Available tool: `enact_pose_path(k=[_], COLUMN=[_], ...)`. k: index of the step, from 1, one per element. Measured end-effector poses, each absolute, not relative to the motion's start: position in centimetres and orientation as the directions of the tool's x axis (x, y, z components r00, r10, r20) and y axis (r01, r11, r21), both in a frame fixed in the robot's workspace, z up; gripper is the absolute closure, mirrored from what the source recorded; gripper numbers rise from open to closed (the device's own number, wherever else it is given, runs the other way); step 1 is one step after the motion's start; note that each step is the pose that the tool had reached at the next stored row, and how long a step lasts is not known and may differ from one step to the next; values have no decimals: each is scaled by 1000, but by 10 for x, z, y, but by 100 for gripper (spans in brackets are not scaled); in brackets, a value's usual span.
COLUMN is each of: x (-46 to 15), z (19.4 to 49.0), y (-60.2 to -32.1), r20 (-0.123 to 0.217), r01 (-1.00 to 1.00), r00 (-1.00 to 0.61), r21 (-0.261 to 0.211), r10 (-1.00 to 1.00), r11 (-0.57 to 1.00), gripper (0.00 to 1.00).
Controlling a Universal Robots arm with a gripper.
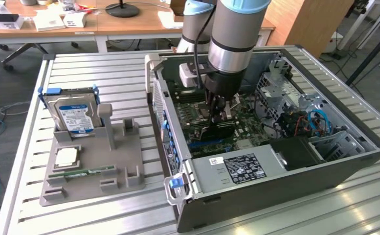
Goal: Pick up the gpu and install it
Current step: 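Press down on the gpu until it lock into place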
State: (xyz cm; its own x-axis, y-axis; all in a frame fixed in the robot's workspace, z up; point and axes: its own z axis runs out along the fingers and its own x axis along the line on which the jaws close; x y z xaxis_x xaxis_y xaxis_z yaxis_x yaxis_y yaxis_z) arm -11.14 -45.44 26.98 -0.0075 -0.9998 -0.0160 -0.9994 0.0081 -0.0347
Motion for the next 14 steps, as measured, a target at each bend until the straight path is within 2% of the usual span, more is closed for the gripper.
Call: enact_pose_path(k=[14], x=[-111], z=[268], y=[-454], r20=[-16], r01=[-999], r00=[-8], r21=[-35], r10=[-1000], r11=[8], gripper=[90])
